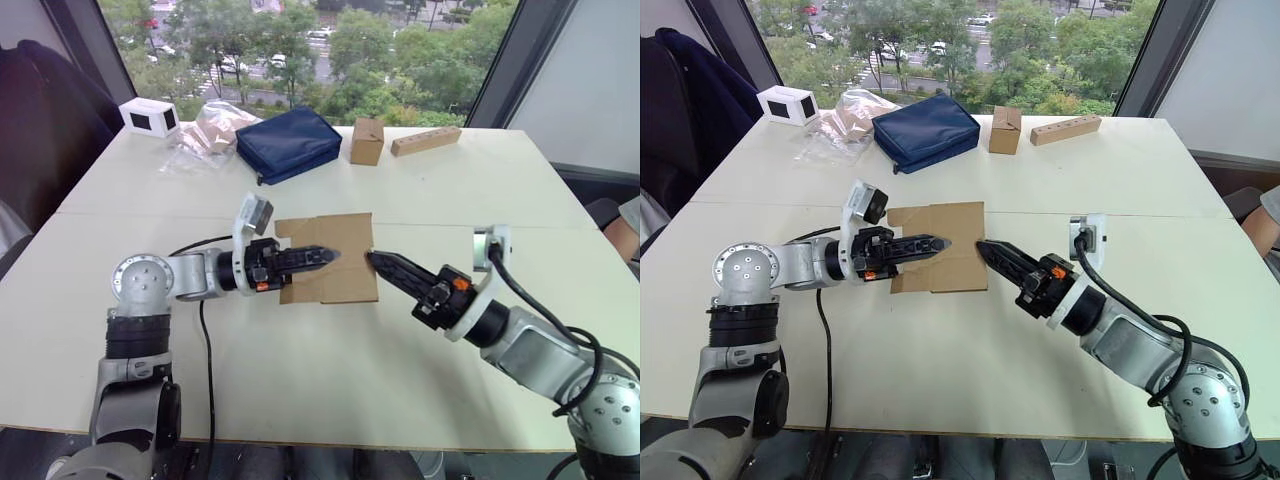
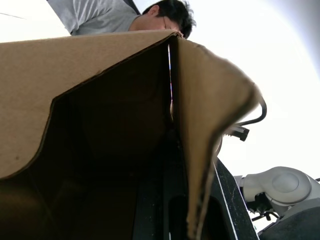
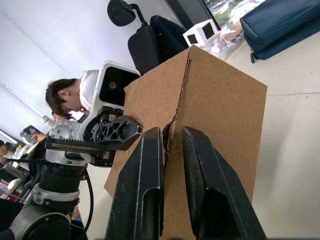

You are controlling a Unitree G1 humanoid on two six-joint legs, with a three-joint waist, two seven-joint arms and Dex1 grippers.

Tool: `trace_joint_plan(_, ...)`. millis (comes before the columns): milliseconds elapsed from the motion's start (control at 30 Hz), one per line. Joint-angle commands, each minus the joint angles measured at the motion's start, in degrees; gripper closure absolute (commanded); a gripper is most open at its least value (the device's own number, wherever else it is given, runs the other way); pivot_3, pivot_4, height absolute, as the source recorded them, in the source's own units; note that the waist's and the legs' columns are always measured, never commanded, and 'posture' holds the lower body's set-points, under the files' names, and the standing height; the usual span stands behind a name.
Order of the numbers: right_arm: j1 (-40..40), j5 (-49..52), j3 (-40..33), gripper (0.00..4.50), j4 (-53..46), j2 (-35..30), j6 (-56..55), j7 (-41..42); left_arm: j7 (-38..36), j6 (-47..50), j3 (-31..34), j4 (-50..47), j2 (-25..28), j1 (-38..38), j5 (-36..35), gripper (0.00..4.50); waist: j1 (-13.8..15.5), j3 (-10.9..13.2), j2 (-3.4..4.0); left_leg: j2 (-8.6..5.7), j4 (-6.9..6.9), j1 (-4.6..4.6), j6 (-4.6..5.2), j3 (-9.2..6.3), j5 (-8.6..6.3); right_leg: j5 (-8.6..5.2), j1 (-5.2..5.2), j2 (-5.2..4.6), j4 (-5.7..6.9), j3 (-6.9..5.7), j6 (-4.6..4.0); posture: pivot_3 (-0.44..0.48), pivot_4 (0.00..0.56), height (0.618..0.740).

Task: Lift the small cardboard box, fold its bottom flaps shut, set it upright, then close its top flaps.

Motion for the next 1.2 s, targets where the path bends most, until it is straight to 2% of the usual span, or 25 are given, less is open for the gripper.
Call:
trace_joint_plan(33,1.4,2.7,-1.7,3.88,-2.3,-0.9,-0.4,0.4,-0.5,-0.5,0.0,-2.0,0.2,-0.3,-0.8,4.50,0.0,0.0,0.00,0.00,0.00,0.00,0.00,0.00,0.00,0.00,0.00,0.00,0.00,0.00,0.00,0.000,0.150,0.740)
trace_joint_plan(467,4.8,4.8,-6.9,3.88,-1.5,-2.8,-2.0,0.5,-1.2,-1.4,-0.7,-1.9,0.6,-0.4,0.2,4.50,0.0,0.0,0.00,0.00,0.00,0.00,0.01,0.00,0.00,0.00,0.00,0.00,0.00,0.00,0.01,0.000,0.150,0.740)
trace_joint_plan(567,5.2,4.1,-7.4,3.88,-1.1,-3.2,-2.0,0.9,-2.3,-2.9,-2.5,-3.0,2.1,-1.4,2.9,4.50,0.0,0.0,0.00,0.00,0.00,0.00,0.01,0.00,0.00,0.00,0.00,0.01,0.00,0.00,0.00,0.000,0.150,0.740)
trace_joint_plan(667,5.6,2.3,-7.5,3.88,-0.4,-3.9,-1.4,1.9,-4.1,-6.9,-9.1,-4.5,6.2,-5.1,11.1,4.50,0.1,0.0,-0.02,0.00,0.00,-0.02,0.01,0.01,0.00,-0.04,-0.01,0.02,-0.01,0.00,-0.06,0.000,0.150,0.740)
trace_joint_plan(767,5.5,0.1,-6.9,3.88,0.7,-4.1,-1.2,3.4,-9.3,-11.1,-19.1,-4.5,11.6,-11.4,20.4,4.50,0.1,0.0,-0.02,-0.01,0.00,-0.06,0.01,0.01,-0.01,-0.06,-0.02,0.03,-0.07,0.00,-0.13,0.000,0.150,0.740)
trace_joint_plan(933,6.0,-4.7,-5.4,3.88,2.1,-3.4,-0.7,5.9,-24.2,-21.4,-38.7,-1.1,18.5,-25.2,37.2,4.50,0.1,0.0,-0.02,-0.04,0.01,-0.22,0.11,0.05,-0.06,-0.07,-0.13,0.05,-0.19,0.01,-0.15,0.000,0.150,0.740)
trace_joint_plan(1100,7.1,-9.6,-4.8,3.88,1.1,-4.0,-0.1,8.1,-38.1,-35.8,-51.7,4.4,20.0,-33.4,51.7,4.50,0.1,0.0,0.03,-0.03,0.02,-0.35,0.13,0.10,-0.08,-0.07,-0.32,0.08,-0.12,0.03,-0.15,0.000,0.150,0.740)
trace_joint_plan(1200,8.8,-17.9,-3.7,3.88,-2.0,-8.0,1.2,11.8,-44.8,-47.3,-57.3,7.1,19.0,-35.5,60.4,4.50,0.1,0.0,0.04,-0.02,0.04,-0.49,0.14,0.10,-0.07,-0.06,-0.46,0.10,-0.06,0.03,-0.14,0.000,0.150,0.740)
